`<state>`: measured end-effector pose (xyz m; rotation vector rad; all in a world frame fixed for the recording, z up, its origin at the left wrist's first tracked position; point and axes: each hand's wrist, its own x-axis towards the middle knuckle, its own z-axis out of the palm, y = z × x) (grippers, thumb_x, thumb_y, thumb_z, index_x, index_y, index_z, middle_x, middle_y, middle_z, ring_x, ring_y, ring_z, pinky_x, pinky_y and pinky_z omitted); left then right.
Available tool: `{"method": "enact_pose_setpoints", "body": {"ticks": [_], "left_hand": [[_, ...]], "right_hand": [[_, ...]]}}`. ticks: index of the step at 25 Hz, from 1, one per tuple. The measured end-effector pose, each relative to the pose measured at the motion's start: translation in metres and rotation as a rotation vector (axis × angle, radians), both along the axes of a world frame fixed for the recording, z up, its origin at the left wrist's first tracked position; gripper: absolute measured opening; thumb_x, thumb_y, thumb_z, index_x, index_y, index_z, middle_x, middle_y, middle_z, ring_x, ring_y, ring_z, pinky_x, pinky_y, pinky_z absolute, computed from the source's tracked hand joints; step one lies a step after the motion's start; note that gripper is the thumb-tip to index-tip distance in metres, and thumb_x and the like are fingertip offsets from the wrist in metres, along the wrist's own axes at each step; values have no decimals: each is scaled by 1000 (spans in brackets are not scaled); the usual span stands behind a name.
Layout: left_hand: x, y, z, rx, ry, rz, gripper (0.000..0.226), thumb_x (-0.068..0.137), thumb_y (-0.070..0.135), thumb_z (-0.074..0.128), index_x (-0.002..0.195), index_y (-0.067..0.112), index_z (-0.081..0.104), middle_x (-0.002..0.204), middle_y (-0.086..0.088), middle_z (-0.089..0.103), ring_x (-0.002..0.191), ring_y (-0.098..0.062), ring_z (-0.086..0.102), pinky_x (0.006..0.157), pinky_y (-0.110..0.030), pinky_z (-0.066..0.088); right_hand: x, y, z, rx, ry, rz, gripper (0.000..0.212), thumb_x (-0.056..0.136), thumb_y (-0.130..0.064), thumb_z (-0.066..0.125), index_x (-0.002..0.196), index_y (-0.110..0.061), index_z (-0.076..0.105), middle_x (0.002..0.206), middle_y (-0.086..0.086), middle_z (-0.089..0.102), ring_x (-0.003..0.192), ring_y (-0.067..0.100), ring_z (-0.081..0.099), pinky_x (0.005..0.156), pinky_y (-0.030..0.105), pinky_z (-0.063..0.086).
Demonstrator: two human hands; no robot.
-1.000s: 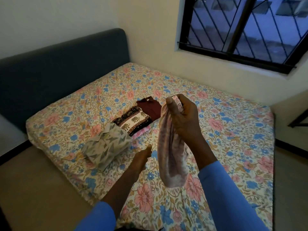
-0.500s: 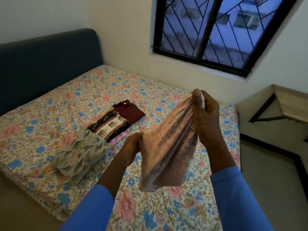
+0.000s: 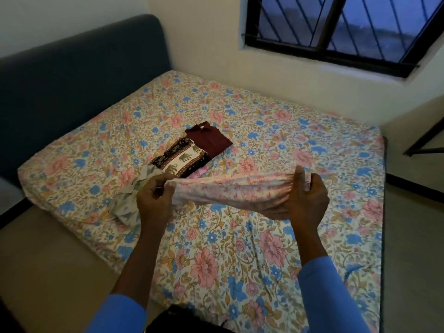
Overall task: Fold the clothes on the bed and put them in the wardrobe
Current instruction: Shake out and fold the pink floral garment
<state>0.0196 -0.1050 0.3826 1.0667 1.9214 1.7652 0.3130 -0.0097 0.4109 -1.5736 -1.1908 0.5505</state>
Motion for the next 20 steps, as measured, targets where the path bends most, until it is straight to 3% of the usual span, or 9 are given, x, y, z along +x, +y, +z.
{"method": "enact_pose_setpoints", "body": {"ticks": [4, 7, 10, 12, 13, 15, 17, 20], "left_hand": [[-17, -10, 14, -21, 268, 22, 15, 97, 3, 67, 111, 0, 73, 101, -6, 71, 89, -11, 67, 77, -13, 52], [-34, 32, -7, -161, 296, -83, 15, 98, 12, 68, 111, 8, 75, 101, -1, 72, 84, -9, 65, 73, -9, 49], [-39, 101, -79, -388, 274, -199, 11, 98, 18, 69, 106, 21, 76, 93, 7, 73, 76, -1, 64, 66, -14, 50], [-41, 163, -173, -529, 321, -316, 10, 98, 17, 70, 103, 24, 76, 89, 6, 71, 72, -2, 62, 65, -16, 50], [-42, 189, -217, -588, 346, -375, 11, 98, 15, 69, 103, 23, 75, 88, 4, 70, 73, -4, 63, 66, -13, 50], [-42, 228, -303, -708, 335, -477, 17, 97, 14, 67, 107, 27, 71, 90, 0, 67, 81, -24, 70, 72, -24, 54], [-33, 244, -374, -800, 366, -460, 18, 96, 18, 67, 109, 31, 68, 96, -1, 67, 93, -33, 68, 77, -33, 51], [-29, 243, -418, -726, 585, -305, 15, 95, 27, 64, 110, 28, 65, 107, -3, 66, 99, -29, 63, 79, -35, 44]], "right_hand": [[-2, -16, -41, -173, 5, -21, 65, 97, -67, 51, 70, -8, 45, 60, 12, 46, 53, 25, 45, 54, 35, 31], [4, 5, -83, -332, 39, -10, 62, 98, -62, 54, 64, -13, 38, 57, 6, 36, 52, 23, 38, 56, 35, 28], [11, 55, -163, -466, 9, -12, 63, 98, -65, 53, 63, -15, 37, 58, 2, 34, 54, 21, 37, 58, 35, 28], [16, 100, -255, -532, -15, -45, 62, 97, -67, 51, 72, -11, 55, 66, 7, 50, 62, 26, 50, 64, 37, 38], [17, 121, -293, -576, -44, -52, 59, 98, -65, 52, 90, -9, 66, 82, 12, 63, 77, 30, 61, 73, 39, 46], [16, 152, -365, -668, -114, -56, 57, 99, -58, 56, 128, -8, 62, 119, 16, 68, 113, 36, 64, 94, 42, 47], [19, 166, -421, -678, -312, -118, 51, 101, -57, 53, 129, -14, 57, 116, 12, 70, 110, 36, 65, 86, 38, 45], [22, 163, -452, -550, -657, -155, 45, 107, -54, 37, 126, -18, 56, 101, 12, 72, 91, 37, 67, 71, 36, 39]]}}
